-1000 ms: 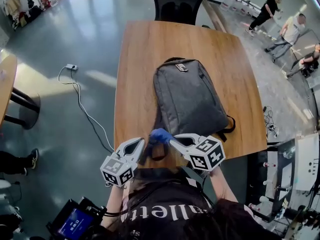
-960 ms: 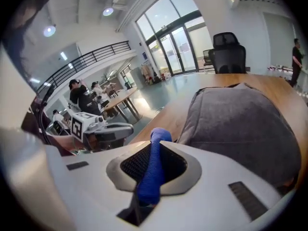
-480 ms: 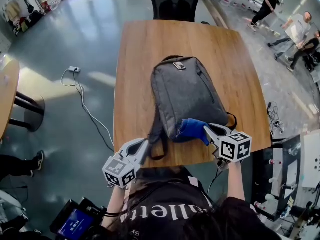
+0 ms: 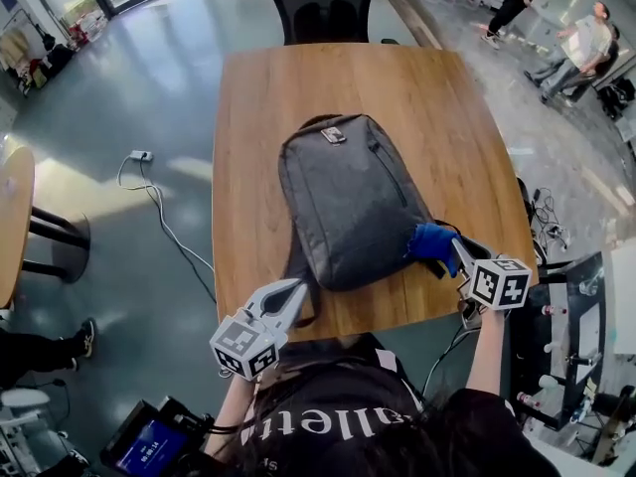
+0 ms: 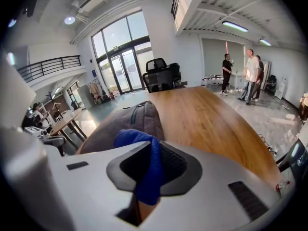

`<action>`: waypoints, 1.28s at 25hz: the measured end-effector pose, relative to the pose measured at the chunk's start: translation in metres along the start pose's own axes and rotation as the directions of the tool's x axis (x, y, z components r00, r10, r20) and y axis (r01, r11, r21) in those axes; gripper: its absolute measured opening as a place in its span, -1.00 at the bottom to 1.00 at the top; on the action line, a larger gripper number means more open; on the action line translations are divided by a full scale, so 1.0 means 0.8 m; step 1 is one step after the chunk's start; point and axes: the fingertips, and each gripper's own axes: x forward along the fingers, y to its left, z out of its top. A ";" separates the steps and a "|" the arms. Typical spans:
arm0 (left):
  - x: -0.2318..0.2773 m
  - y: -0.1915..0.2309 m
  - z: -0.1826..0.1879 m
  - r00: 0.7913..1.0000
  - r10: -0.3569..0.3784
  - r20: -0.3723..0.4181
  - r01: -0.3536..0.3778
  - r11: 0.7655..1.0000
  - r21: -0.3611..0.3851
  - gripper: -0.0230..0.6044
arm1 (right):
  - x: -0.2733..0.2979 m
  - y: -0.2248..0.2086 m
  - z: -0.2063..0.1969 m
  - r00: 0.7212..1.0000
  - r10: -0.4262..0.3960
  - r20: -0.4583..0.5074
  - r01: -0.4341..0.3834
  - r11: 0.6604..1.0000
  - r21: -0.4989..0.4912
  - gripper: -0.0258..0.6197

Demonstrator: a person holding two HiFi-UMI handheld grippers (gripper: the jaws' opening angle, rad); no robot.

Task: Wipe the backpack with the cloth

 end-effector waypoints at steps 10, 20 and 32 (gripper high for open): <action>0.024 0.003 0.007 1.000 0.004 -0.012 -0.004 1.000 -0.005 -0.92 | -0.026 -0.007 0.036 0.998 0.024 0.050 -0.024 1.000 0.013 -0.73; 0.006 0.036 0.002 0.998 0.068 0.009 -0.067 0.997 -0.022 -0.92 | 0.006 0.245 0.078 0.898 0.430 0.096 -0.419 0.901 -0.116 -0.73; -0.015 0.053 -0.010 0.994 0.106 0.013 -0.106 0.993 -0.044 -0.92 | 0.105 0.311 0.047 0.889 0.456 -0.037 -0.457 0.878 -0.147 -0.73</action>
